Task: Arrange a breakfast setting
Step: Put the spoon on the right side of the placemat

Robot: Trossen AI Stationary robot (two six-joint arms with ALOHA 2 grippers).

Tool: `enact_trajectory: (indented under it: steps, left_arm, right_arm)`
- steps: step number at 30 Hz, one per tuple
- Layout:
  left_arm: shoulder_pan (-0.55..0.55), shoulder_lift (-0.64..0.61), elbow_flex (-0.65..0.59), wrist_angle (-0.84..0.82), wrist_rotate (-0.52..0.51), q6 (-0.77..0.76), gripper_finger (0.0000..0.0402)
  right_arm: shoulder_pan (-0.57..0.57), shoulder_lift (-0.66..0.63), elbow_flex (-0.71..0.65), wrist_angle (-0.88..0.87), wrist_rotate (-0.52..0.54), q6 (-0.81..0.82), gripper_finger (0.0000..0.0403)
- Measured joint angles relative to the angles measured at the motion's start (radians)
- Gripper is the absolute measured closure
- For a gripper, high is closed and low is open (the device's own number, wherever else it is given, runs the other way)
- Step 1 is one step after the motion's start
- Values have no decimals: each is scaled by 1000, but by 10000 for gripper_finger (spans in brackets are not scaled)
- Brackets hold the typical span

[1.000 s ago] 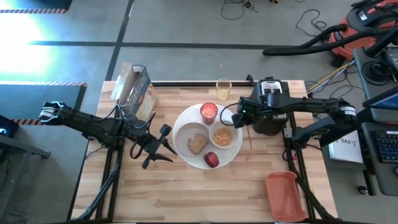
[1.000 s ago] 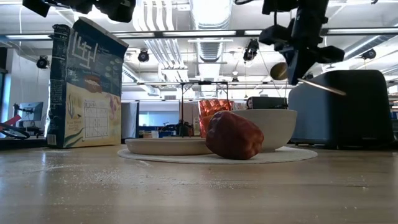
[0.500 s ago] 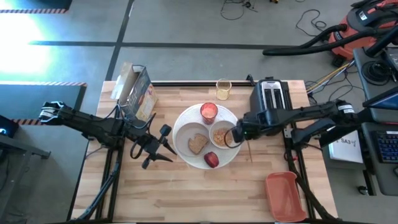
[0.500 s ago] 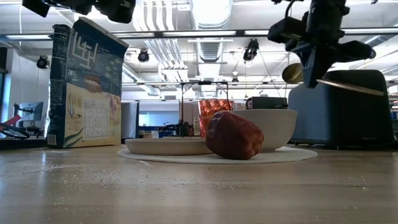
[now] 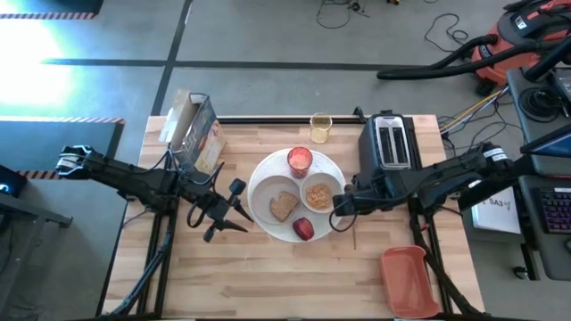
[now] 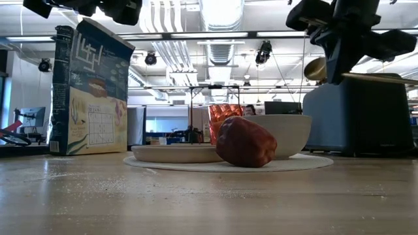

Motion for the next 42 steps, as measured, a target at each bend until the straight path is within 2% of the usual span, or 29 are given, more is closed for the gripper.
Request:
enact_trajectory:
  steps: [8,19,23,36,42]
  left_arm:
    - [0,0,0,0,0,0,277]
    - [0,0,0,-3,0,0,277]
    - [0,0,0,-8,0,-4,277]
    - [0,0,0,-8,0,-4,277]
    - [0,0,0,-9,0,-4,277]
  right_arm:
    - [72,27,-2,27,26,117,390]
    - [83,131,-5,8,27,76,390]
    - [84,138,-33,-10,27,116,390]
    - [66,138,-186,145,45,163,390]
    - [48,138,-253,286,49,165,390]
